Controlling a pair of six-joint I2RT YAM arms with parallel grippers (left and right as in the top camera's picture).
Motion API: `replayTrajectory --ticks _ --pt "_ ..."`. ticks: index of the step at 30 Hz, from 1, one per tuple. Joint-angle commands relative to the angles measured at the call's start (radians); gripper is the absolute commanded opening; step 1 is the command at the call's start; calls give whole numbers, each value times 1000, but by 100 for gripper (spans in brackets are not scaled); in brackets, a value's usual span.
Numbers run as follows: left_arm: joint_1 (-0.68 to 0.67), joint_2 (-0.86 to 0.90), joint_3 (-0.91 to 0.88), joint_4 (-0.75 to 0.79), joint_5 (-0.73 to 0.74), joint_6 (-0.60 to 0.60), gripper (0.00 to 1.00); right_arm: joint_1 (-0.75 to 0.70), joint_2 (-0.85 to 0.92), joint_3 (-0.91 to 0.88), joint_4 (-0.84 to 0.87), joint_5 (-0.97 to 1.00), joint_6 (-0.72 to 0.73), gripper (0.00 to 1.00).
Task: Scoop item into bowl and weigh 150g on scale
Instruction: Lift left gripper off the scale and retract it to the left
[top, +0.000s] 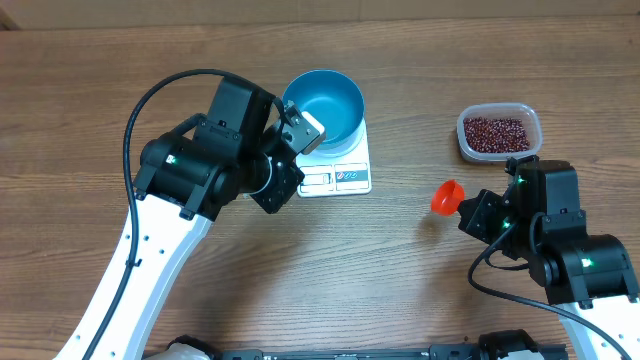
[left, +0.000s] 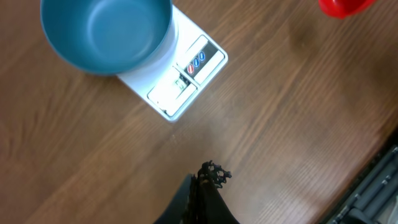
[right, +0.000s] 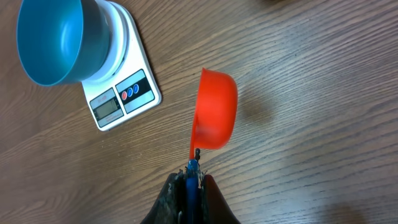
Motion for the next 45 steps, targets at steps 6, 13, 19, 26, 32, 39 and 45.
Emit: replayTrajectory --ticks 6,13,19,26,32,39,45 --pt "103 -8 -127 150 78 157 9 -3 -2 24 5 10 -5 4" --pt "115 57 -192 252 132 355 5 -3 -2 24 4 10 -5 4" --pt "116 143 -192 251 132 336 100 -3 -2 24 5 11 -5 4" --pt "114 178 -192 250 130 320 100 -3 -2 24 5 10 -5 4" --pt "114 177 -192 252 130 276 99 -3 -2 24 5 10 -5 4" --pt "114 177 -192 248 135 254 100 -3 -2 24 5 10 -5 4" --pt "114 173 -191 275 153 271 100 -3 -2 24 5 10 -5 4"
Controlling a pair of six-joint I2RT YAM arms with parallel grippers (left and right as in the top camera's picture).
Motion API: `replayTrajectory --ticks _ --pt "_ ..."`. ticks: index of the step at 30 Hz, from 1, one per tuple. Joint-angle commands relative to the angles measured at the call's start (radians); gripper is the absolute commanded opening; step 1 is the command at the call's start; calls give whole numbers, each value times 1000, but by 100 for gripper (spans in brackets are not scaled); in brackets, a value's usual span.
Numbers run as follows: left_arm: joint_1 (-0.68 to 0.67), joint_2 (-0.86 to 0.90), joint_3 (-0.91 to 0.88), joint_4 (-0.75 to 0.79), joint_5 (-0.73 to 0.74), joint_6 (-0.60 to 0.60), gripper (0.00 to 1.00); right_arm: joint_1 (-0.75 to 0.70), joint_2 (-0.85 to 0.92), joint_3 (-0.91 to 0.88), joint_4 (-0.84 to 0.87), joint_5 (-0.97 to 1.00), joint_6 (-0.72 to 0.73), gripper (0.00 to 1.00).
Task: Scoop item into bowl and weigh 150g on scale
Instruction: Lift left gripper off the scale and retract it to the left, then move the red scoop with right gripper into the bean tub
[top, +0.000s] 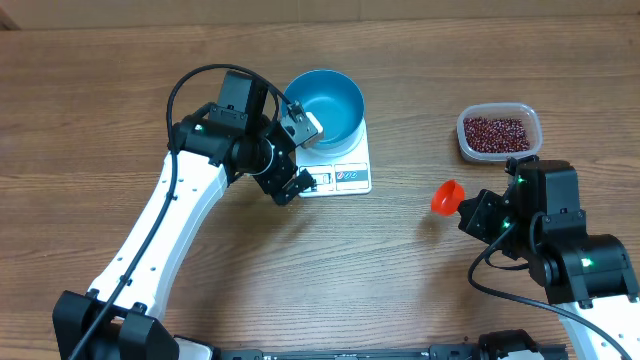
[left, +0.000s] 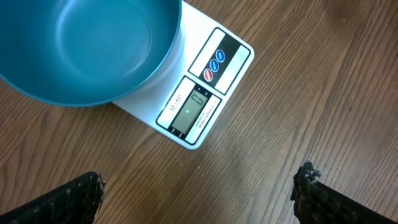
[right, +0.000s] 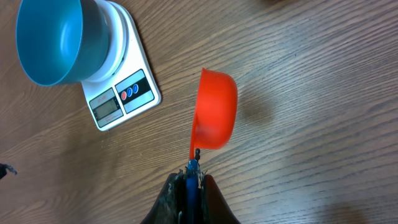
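The empty blue bowl (left: 87, 43) stands on the white scale (left: 208, 93), whose display and buttons face the front. My left gripper (left: 196, 196) hangs open just in front of the scale's display, its fingers (left: 74, 199) spread wide over bare wood with nothing between them. In the overhead view the left gripper (top: 292, 180) is at the scale's (top: 345, 178) front left corner. My right gripper (right: 191, 171) is shut on the blue handle of the red scoop (right: 214, 115), which is empty and held above the table to the right of the scale.
A clear plastic tub of red beans (top: 498, 133) sits at the back right, just behind the right arm. Wooden table (top: 350, 270) stretches between both arms and toward the front edge.
My left gripper was shut farther from the scale; now it is open wide and closer to the scale's display. The right gripper and scoop have not moved.
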Motion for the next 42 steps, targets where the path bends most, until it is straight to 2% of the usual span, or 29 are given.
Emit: replayTrajectory --ticks 1,5,11,21,32,42 --pt "3 -4 -3 -3 30 62 99 -3 -2 24 5 10 -5 4" --pt "6 -46 -3 -54 51 248 100 -3 -2 24 5 10 -4 4" --pt "62 -127 -4 -88 179 362 100 -3 -2 24 5 10 -4 4" --pt "235 -161 -41 -58 251 305 100 -3 -2 24 0 10 -5 4" --pt "240 -161 -210 195 257 200 100 -3 -2 24 -4 10 -5 4" --pt "239 -160 -212 198 257 204 100 -3 -2 24 1 10 -5 4"
